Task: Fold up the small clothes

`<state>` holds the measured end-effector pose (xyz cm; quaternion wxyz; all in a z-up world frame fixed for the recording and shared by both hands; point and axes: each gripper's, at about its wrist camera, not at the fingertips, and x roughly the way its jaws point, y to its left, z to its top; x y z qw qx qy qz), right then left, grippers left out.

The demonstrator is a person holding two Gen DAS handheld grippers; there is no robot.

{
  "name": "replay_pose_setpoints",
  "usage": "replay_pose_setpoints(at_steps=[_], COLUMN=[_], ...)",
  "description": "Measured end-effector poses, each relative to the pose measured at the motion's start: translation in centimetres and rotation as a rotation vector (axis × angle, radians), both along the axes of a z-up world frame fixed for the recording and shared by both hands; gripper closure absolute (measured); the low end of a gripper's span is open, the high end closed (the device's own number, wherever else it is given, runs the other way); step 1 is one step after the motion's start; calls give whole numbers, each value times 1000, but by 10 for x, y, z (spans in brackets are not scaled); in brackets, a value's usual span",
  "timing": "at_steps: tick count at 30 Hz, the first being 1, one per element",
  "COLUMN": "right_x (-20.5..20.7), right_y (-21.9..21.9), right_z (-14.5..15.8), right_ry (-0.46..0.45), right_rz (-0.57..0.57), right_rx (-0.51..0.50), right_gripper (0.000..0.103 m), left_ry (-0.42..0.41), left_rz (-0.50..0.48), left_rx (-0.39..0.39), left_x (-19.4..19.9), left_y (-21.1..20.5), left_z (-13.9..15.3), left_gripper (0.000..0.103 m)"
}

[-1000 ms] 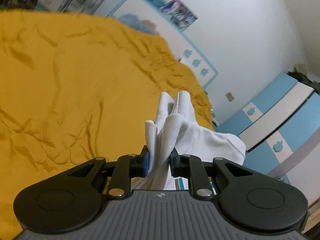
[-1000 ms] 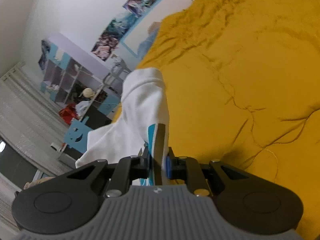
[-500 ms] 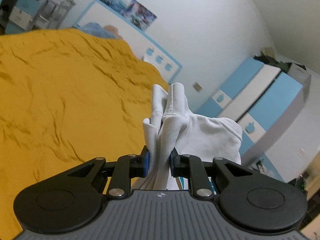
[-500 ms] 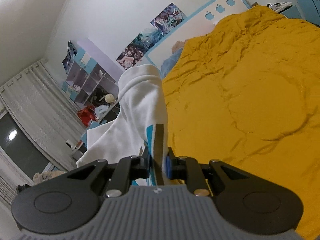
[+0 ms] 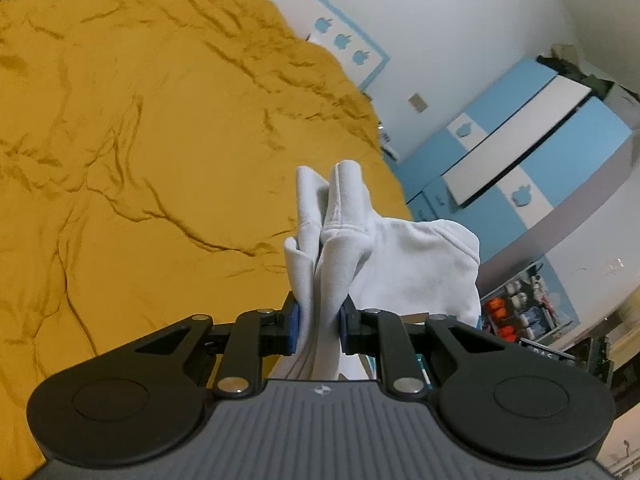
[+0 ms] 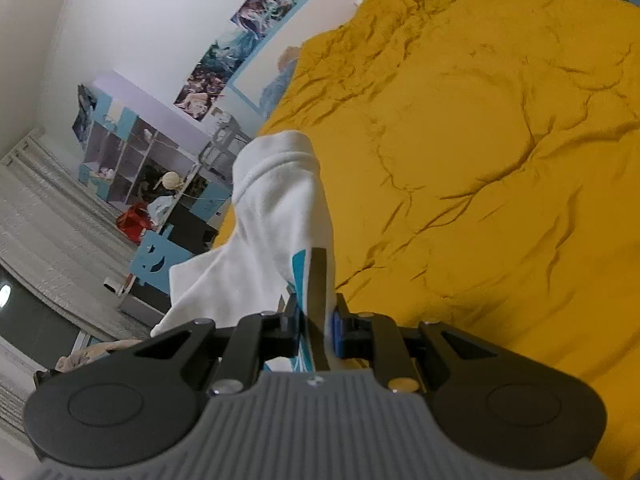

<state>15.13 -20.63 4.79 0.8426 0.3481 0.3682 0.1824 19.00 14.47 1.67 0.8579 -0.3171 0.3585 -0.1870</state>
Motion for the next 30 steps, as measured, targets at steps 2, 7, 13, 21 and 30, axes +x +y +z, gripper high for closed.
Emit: replay_pose_setpoints(at_steps=[2, 7, 13, 21, 30], right_x=[11, 47, 93, 103, 85], right_y=[3, 5, -2, -24, -31], right_z=[-8, -35, -93, -151, -112], right_ry=[7, 57, 202, 308, 230], right_rz=[-4, 4, 11, -16, -17], right_rx=[-15, -77, -108, -33, -224], right_gripper=[93, 93, 93, 93, 78], left_ry=[42, 135, 267, 369, 293], left_rz=[0, -14, -13, 2, 22], left_rx=[1, 34, 62, -17, 125], left_x=[16, 50, 72, 75, 60], left_y=[3, 1, 3, 18, 36], left_z=[-11, -45, -105, -132, -85], left_gripper=[83, 83, 82, 80, 76])
